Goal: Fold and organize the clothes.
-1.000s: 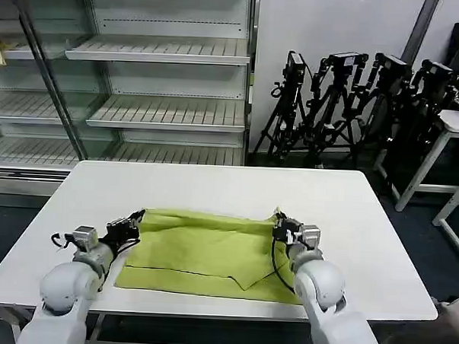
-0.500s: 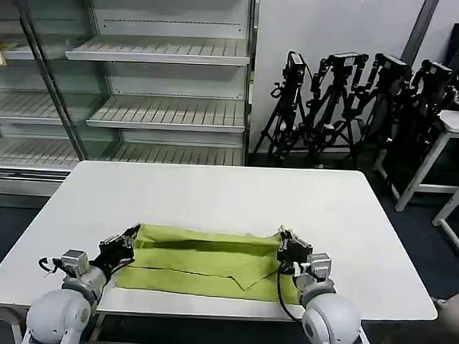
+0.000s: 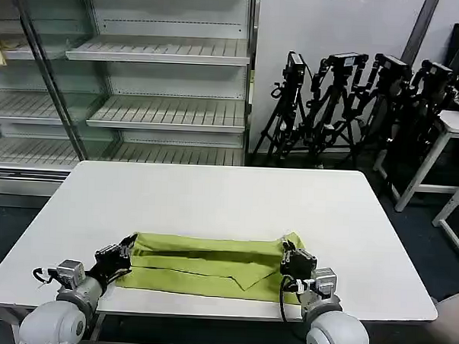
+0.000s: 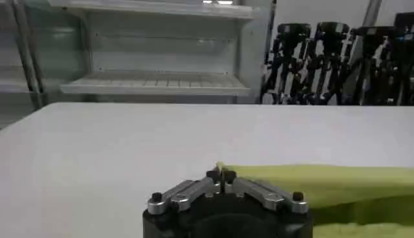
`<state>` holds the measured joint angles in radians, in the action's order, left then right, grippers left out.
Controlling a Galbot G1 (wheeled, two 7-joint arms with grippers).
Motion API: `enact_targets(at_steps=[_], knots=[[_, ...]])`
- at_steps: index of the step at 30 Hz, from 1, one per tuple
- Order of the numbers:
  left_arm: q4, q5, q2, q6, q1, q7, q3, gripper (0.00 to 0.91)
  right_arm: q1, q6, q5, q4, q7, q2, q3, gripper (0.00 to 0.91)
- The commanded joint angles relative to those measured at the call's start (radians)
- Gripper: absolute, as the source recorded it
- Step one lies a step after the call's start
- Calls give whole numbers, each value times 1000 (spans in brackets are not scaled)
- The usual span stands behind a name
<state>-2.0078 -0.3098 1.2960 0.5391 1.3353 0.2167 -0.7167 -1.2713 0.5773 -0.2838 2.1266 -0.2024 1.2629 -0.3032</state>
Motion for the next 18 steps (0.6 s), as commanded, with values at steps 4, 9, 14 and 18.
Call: enact_targets(at_steps=[4,9,14,18], knots=[[-33,32,7,3,45,4,5,907,-47,1,11,31,-13,-4,-5,907],[-52,32,4,7,53,1,-12,907,-88,1,7,69,-5,-13,-21,907],[-107,19,7,13,77,-27,-30,907,-142,1,7,139,-8,-27,-50,907],[-122,-22,21,25,102,-88,-7,907,-205,0,12,194,-3,-28,-83,907]])
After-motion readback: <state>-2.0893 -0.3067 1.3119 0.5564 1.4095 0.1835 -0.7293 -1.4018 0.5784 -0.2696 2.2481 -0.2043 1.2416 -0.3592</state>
